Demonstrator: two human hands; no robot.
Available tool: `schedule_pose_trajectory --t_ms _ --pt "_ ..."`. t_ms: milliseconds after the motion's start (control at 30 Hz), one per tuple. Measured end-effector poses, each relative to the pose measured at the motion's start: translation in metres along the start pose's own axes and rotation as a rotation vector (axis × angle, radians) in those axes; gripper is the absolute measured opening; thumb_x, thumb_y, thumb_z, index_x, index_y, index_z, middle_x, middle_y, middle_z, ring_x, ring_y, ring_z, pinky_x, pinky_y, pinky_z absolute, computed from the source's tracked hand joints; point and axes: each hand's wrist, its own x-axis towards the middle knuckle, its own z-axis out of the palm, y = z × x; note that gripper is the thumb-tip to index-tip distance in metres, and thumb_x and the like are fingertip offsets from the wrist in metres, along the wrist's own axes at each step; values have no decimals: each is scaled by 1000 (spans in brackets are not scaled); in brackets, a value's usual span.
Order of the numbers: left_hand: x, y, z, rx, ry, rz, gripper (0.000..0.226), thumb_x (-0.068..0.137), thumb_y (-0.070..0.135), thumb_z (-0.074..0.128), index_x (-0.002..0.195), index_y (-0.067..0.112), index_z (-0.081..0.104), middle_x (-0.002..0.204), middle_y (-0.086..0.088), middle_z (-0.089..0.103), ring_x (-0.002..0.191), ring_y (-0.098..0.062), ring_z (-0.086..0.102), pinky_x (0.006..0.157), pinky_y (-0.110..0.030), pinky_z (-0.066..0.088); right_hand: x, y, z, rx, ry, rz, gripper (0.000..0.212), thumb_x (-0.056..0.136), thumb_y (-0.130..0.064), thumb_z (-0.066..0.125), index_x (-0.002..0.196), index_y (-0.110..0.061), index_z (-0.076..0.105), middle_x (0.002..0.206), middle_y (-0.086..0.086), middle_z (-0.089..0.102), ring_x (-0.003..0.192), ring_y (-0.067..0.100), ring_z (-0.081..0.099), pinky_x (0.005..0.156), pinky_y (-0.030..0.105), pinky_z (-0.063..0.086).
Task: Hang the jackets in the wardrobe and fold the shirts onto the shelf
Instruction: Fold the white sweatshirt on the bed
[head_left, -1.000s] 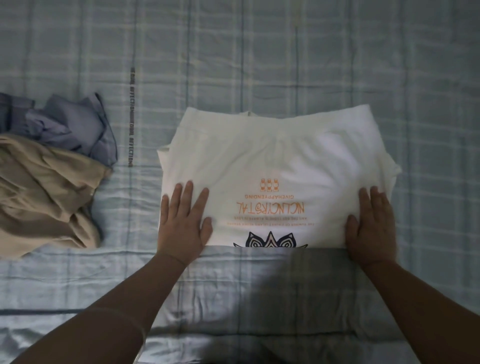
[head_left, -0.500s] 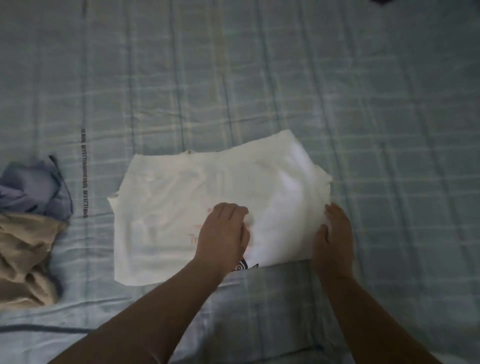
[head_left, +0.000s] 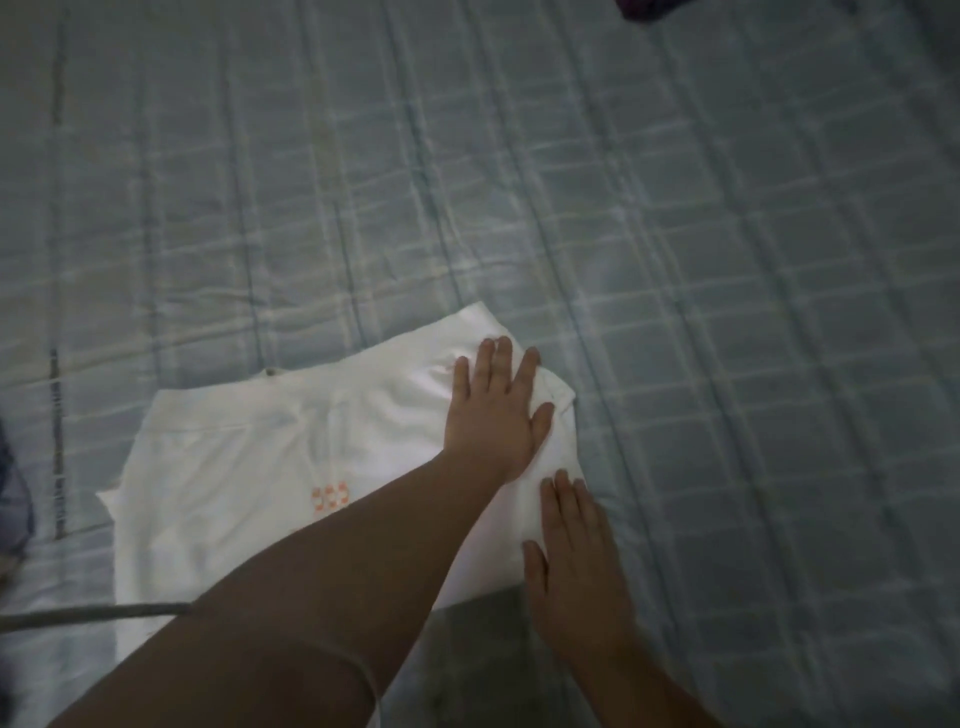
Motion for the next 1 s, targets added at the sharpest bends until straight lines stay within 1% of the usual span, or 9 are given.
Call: schedule_pose_trajectory --t_ms 133,200,267,333,533,667,767,900,1000 --pt "2 5 -3 7 -33 -33 71 98 56 17 158 22 -2 165 -14 -5 152 -31 -13 120 -56 -3 3 -2 -14 96 -16 0 58 96 -36 40 151 -19 38 160 0 31 149 17 25 118 39 23" --pt "0 12 -16 -8 38 -69 69 97 53 27 156 18 18 163 -17 15 151 -33 6 120 -55 9 7 -2 -26 262 20 62 48 95 -33 43 142 -28 49 156 -7 37 146 12 29 117 34 27" --pt "-4 21 -28 -36 210 -118 56 94 51 39 137 14 44 139 -13 46 132 -32 38 107 -46 34 10 -6 -38 399 113 172 38 89 -26 50 126 -29 58 142 -8 49 134 14 43 110 35 37" --pt "-8 33 -37 -154 280 -184 52 92 55 47 119 11 48 115 -8 52 106 -27 50 86 -37 44 14 -10 -48 501 195 343 35 84 -17 59 119 -24 57 125 -4 54 117 18 53 98 37 46" --pt "13 60 -45 -360 -39 -455 76 80 74 58 121 12 41 118 -7 52 109 -26 56 78 -37 45 27 -6 -67 384 -145 537 39 83 -38 66 118 -24 56 114 0 60 105 24 59 87 37 50" --pt "23 56 -44 -372 -69 -480 54 87 43 63 123 11 37 121 -8 53 112 -27 58 75 -34 40 35 -10 -74 449 -271 602 40 82 -42 67 116 -23 56 106 -1 63 94 23 61 76 32 47" --pt "19 52 -52 -457 -64 -464 42 90 21 56 125 11 34 120 -7 55 110 -27 60 75 -33 39 42 -12 -81 600 -364 626 31 86 -31 68 114 -23 58 105 -1 64 89 18 59 70 29 45" --pt "0 21 -67 -732 15 -286 46 86 11 54 127 19 35 102 -11 59 87 -28 62 63 -30 38 39 -28 -91 692 -399 566 38 82 -36 67 118 -26 63 106 -4 67 97 17 65 89 48 54" --pt "-20 -19 -81 -885 60 -134 50 84 5 51 130 26 52 101 -7 64 65 -4 55 56 -13 35 34 -54 -97 688 -369 491 20 75 -38 62 94 -39 57 95 -7 67 86 14 66 81 48 55"
